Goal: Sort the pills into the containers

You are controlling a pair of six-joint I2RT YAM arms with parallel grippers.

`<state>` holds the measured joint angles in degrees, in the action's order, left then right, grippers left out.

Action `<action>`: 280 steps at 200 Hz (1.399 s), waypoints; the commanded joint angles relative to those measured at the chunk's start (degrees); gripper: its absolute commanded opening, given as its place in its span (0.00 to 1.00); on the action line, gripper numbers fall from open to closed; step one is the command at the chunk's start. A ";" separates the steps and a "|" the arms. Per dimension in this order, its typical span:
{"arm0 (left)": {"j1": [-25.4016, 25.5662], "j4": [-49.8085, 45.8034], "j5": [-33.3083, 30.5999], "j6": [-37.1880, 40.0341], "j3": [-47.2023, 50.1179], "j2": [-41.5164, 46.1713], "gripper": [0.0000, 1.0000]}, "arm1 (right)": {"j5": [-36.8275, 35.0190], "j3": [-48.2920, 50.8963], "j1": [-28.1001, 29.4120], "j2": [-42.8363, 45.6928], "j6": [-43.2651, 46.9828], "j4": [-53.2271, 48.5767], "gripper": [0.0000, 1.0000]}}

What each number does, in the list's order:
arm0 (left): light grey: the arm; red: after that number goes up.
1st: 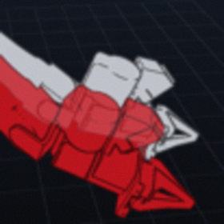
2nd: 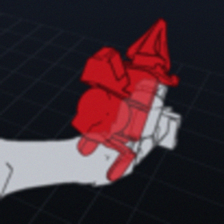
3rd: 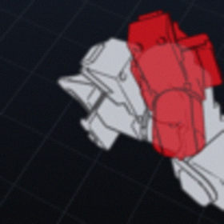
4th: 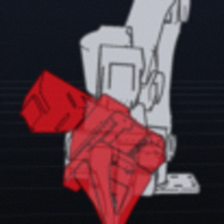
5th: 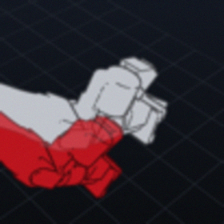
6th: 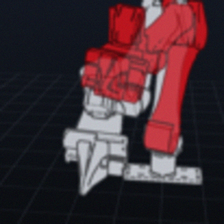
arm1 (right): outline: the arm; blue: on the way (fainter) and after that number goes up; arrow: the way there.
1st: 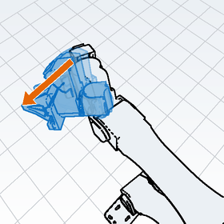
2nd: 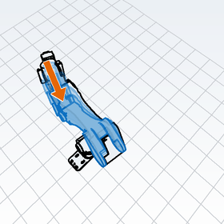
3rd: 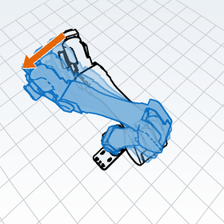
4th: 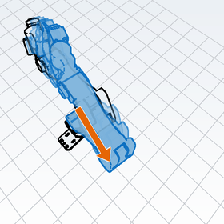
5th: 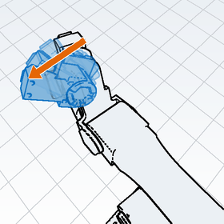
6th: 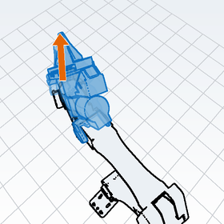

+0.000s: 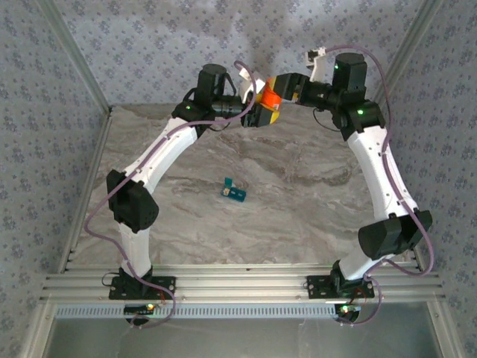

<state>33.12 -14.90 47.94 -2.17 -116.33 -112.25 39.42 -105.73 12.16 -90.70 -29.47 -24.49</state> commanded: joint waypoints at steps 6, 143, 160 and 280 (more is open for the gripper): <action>-0.16 3.83 0.40 -0.09 -0.91 1.24 0.00 | 5.04 -2.57 -2.86 -0.14 -0.83 -1.20 0.71; -0.17 1.68 2.54 0.25 -1.18 1.77 0.00 | 12.52 -4.95 -11.55 -2.06 0.08 -1.12 0.79; -0.17 1.28 2.91 0.39 -1.18 1.86 0.00 | 12.94 -5.59 -11.41 -2.92 -0.01 -0.95 0.79; 0.00 0.14 5.83 0.20 -2.09 0.65 0.00 | 18.77 -15.06 -5.89 -8.57 9.41 -11.35 0.77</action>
<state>33.01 -14.94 51.51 -2.15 -116.33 -112.25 55.88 -117.93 5.28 -98.45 -24.05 -31.35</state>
